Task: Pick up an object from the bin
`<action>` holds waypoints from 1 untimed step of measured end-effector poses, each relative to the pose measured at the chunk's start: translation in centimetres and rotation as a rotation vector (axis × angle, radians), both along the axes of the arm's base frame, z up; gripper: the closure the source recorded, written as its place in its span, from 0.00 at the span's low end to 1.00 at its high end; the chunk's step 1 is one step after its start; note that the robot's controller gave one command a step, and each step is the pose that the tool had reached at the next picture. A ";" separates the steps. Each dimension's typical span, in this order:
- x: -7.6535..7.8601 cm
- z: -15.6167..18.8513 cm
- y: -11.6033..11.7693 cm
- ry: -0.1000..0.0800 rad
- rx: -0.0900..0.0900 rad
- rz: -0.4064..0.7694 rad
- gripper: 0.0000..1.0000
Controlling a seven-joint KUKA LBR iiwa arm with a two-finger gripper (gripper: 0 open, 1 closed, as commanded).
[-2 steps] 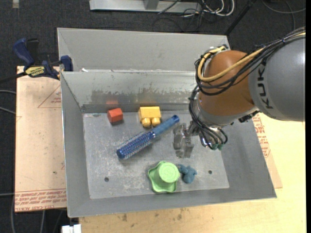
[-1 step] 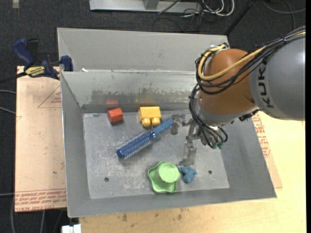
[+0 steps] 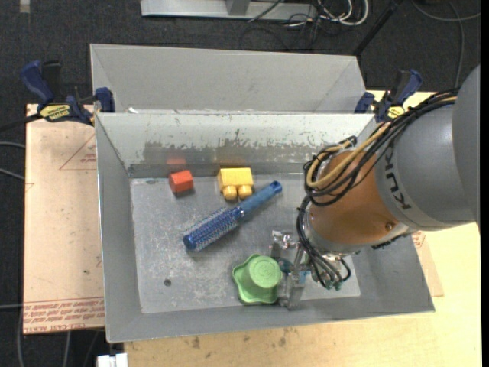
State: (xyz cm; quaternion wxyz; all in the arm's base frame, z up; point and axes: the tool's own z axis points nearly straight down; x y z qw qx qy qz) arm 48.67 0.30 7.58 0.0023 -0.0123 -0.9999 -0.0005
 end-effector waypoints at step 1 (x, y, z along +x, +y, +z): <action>4.4 0.3 -12.3 -0.010 -0.005 0.066 0.00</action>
Offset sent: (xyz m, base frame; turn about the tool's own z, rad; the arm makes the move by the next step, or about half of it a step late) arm 0.0426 -0.1174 0.0027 -0.0741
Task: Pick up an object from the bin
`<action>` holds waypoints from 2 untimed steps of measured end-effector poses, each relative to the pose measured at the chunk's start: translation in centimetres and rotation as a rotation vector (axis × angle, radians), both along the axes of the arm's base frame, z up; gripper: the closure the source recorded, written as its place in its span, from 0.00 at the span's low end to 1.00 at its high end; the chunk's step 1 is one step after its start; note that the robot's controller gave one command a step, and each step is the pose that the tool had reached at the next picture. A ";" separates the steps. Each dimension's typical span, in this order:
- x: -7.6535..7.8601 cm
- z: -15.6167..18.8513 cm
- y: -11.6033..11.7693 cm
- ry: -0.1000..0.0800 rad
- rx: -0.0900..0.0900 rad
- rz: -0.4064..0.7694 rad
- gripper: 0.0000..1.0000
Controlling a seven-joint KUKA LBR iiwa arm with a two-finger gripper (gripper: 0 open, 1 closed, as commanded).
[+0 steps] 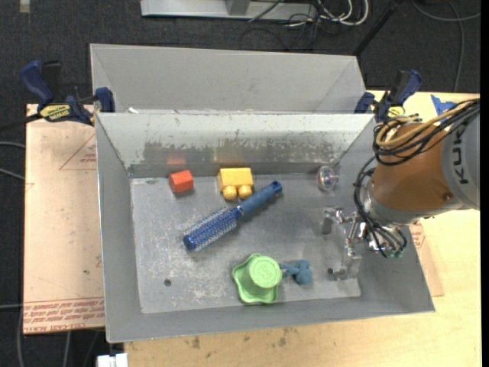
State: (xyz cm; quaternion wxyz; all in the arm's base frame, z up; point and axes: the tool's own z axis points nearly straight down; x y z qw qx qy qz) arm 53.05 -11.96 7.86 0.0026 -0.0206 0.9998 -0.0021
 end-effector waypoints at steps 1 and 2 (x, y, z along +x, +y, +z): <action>0.0 2.3 6.9 0.001 0.008 0.060 0.00; -3.4 -1.0 8.6 0.007 0.006 0.076 0.00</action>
Offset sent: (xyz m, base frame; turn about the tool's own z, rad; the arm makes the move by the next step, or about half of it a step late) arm -0.0011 0.0639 0.0225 -0.0527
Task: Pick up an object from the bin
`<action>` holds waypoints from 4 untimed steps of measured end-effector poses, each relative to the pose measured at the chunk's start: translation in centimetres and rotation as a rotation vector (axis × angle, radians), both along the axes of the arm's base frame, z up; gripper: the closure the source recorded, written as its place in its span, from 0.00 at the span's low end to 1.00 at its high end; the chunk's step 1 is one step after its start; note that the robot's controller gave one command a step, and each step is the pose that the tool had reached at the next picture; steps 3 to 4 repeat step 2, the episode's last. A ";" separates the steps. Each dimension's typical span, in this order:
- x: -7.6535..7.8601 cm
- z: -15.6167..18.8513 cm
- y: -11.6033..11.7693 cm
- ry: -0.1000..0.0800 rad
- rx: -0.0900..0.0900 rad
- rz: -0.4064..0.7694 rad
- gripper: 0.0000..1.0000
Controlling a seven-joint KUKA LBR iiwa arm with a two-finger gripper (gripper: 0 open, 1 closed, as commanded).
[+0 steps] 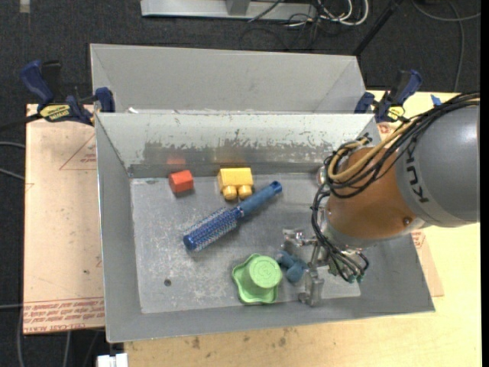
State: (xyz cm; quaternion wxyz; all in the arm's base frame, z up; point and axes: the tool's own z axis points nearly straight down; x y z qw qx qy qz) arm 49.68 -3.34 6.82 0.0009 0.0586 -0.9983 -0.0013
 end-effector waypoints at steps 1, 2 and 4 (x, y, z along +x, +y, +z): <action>0.1 0.2 -0.1 -0.003 -0.001 -0.002 1.00; -0.8 14.3 -2.7 -0.013 -0.004 0.056 1.00; -0.8 14.3 -2.7 -0.013 -0.004 0.056 1.00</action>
Offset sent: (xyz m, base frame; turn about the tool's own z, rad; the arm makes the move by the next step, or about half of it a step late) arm 0.0000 0.0000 0.0000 0.0000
